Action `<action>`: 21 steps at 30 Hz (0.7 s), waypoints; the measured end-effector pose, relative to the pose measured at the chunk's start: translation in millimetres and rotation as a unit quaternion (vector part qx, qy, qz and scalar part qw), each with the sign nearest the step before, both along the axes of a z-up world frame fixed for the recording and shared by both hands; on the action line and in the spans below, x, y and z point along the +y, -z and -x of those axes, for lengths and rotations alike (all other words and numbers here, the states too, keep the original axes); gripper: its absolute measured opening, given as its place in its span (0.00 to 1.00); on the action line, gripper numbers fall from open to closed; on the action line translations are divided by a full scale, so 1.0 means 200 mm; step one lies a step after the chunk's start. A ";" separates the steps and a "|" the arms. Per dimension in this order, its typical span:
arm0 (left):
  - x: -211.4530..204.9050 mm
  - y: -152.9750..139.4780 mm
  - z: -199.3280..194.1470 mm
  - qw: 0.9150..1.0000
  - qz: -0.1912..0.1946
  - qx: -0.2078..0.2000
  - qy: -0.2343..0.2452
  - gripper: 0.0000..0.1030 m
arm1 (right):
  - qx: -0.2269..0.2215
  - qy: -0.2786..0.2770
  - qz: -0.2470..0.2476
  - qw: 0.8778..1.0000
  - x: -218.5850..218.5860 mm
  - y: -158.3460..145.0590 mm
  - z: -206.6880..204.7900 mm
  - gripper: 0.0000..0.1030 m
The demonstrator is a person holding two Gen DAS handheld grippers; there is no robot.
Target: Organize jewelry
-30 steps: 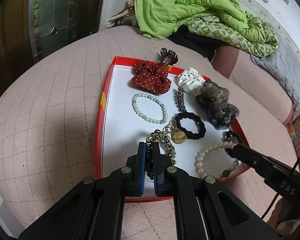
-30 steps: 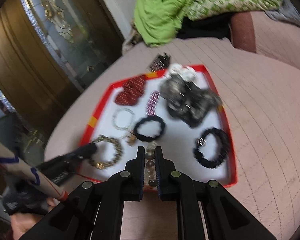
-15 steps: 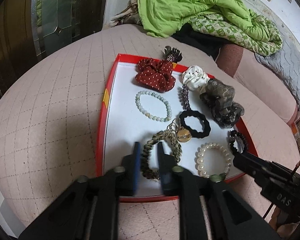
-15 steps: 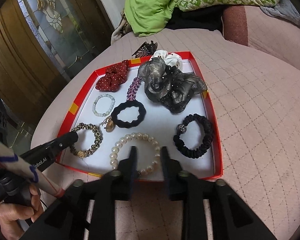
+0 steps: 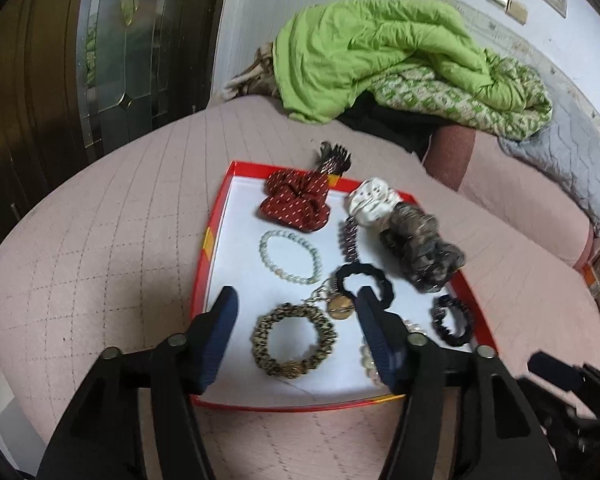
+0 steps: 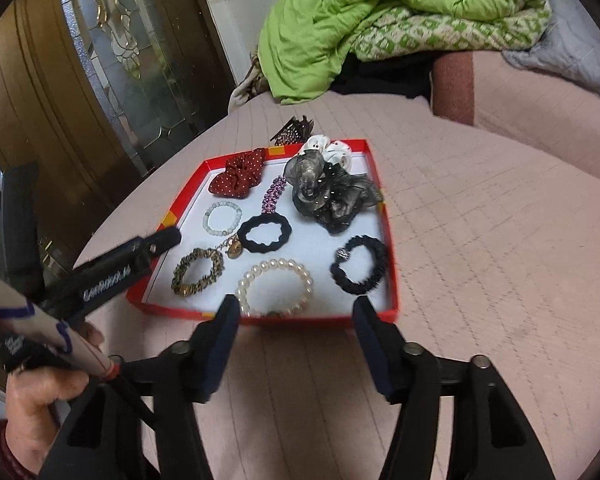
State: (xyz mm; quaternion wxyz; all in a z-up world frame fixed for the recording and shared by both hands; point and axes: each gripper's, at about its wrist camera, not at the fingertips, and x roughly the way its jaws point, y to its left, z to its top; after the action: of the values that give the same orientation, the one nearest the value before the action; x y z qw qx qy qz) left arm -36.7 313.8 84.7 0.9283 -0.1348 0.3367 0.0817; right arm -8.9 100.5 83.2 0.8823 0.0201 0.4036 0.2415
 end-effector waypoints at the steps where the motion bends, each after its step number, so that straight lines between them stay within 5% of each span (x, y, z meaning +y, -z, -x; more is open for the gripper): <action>1: -0.01 -0.01 0.01 1.000 0.001 -0.005 -0.002 0.71 | -0.004 0.002 0.003 1.000 -0.02 -0.01 0.03 0.65; 9: -0.18 -0.11 0.20 0.997 -0.049 -0.058 -0.015 0.88 | -0.003 0.021 0.017 1.000 -0.19 -0.05 0.24 0.70; 21: -0.29 -0.16 0.55 0.993 -0.100 -0.065 -0.018 0.95 | -0.040 0.044 0.023 0.998 -0.35 -0.15 0.50 0.80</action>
State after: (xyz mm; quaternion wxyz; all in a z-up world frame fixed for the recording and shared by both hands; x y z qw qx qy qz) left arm -146.0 256.3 116.0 0.9554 -0.0527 0.2633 0.1229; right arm -108.6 31.0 112.7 0.9079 0.0083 0.3717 0.1936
